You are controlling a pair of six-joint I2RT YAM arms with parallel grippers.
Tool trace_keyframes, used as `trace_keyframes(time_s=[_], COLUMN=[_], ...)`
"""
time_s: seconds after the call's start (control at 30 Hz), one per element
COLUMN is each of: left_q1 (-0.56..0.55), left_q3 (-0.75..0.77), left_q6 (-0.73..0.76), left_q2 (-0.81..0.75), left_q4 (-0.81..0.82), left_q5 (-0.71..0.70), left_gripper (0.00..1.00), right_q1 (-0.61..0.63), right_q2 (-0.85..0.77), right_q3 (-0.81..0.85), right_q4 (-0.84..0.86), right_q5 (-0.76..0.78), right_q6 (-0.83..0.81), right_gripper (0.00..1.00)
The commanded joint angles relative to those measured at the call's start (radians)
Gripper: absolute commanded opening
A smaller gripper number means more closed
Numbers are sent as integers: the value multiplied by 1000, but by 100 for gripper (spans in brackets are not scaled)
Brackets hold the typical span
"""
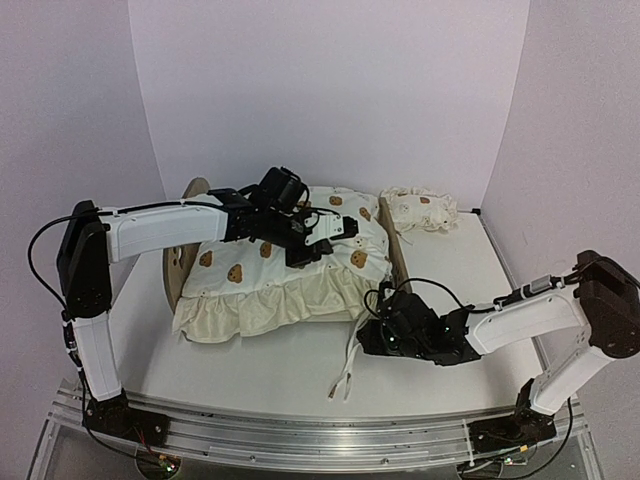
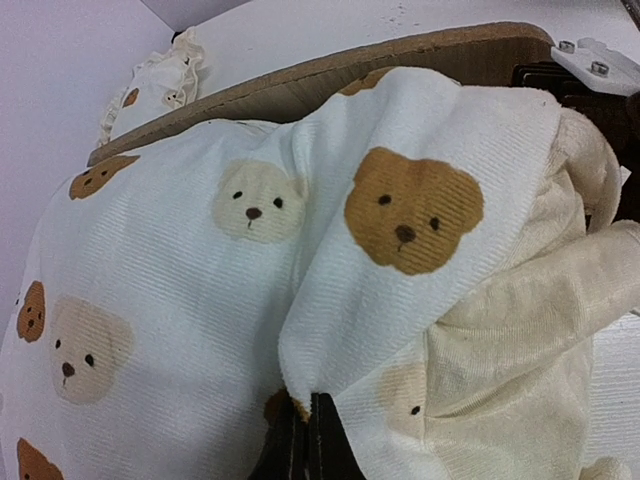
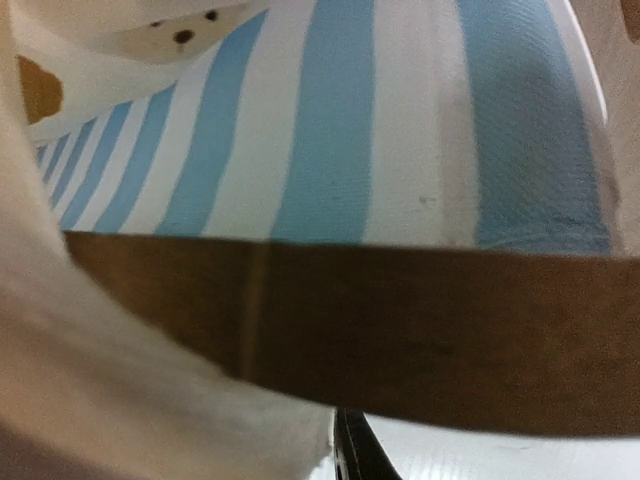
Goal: Set up the pet bed
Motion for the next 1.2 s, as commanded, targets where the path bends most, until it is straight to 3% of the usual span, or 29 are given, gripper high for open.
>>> trace_keyframes(time_s=[0.0,0.2,0.33,0.4,0.57,0.77,1.17], left_q1=[21,22,22,22,23,23,23], left_q3=[-9,-17,-21,-24,-44,-51,-62], left_q6=[-4,-15,-16,-15,-15,-14,-10], left_q2=[-57,-61,-66,-70,-78,-80,-87], left_q4=[25,30,27,27,26,31,28], left_q5=[-10,-3,-5,-6,-3,2,-8], left_gripper=[0,0,0,0,0,0,0], right_q1=[2,-5,-6,-6,-6,-49,-214], right_q2=[6,42,45,11,-161,-315,-163], right_q3=[-4,9,16,36,173,273,583], right_q4=[-63,-66,-74,-127,-440,-574,-594], right_q5=[62,53,60,73,150,180,119], right_q6=[19,-21,-31,-60,-264,-479,-842], right_gripper=[16,14,1,0,0,0,0])
